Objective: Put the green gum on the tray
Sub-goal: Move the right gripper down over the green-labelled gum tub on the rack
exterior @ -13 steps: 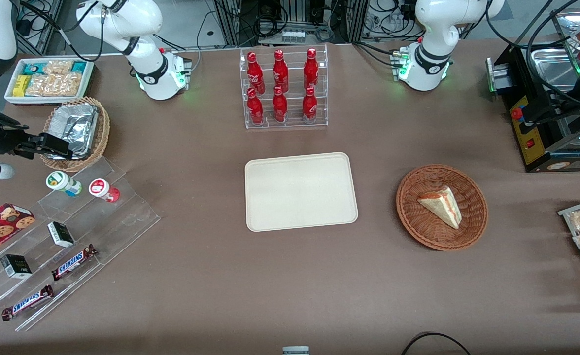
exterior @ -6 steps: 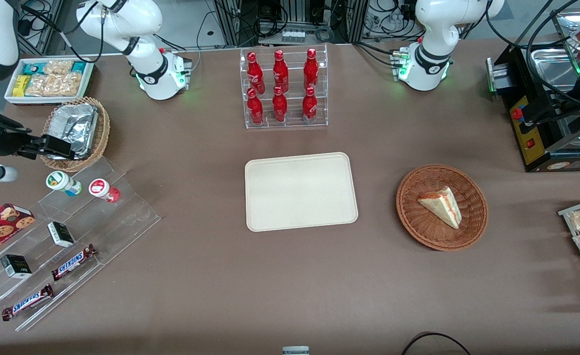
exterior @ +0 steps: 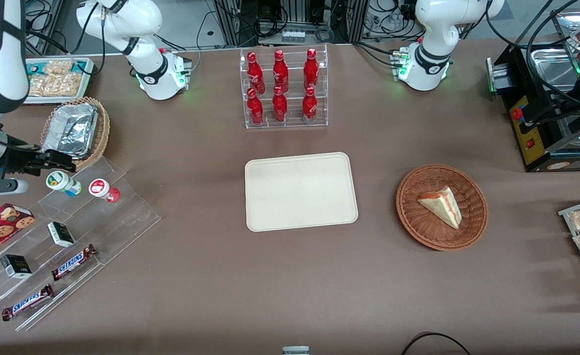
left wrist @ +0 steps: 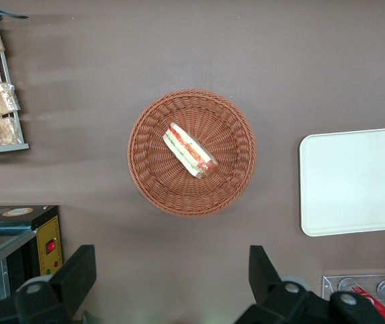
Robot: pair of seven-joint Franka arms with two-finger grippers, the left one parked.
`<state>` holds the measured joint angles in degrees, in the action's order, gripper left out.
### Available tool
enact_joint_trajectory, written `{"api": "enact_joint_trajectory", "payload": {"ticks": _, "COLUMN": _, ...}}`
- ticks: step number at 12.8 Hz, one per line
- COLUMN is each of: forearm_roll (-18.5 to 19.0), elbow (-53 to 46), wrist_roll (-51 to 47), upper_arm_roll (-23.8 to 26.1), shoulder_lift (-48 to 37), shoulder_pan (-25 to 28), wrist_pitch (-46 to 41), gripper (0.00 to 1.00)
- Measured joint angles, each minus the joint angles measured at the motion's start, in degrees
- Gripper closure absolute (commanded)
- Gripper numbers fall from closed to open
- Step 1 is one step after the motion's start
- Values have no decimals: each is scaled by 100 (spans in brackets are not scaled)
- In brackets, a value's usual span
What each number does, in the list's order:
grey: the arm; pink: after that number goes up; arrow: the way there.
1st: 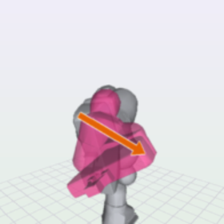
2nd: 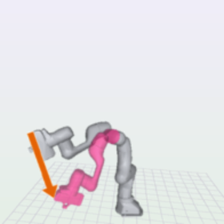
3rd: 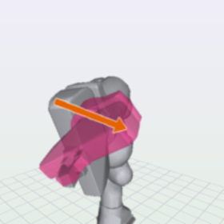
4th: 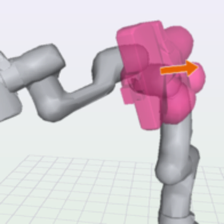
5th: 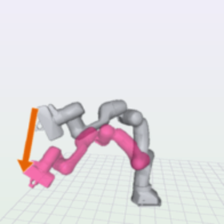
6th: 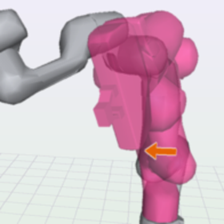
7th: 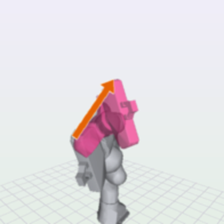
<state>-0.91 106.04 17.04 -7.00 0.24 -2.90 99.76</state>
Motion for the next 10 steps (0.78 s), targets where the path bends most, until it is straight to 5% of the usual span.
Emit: {"api": "enact_joint_trajectory", "payload": {"ticks": 10, "forearm_roll": -6, "elbow": 1765, "wrist_roll": 3362, "upper_arm_roll": -596, "shoulder_lift": -417, "shoulder_pan": -285, "wrist_pitch": 2177, "gripper": 0}}
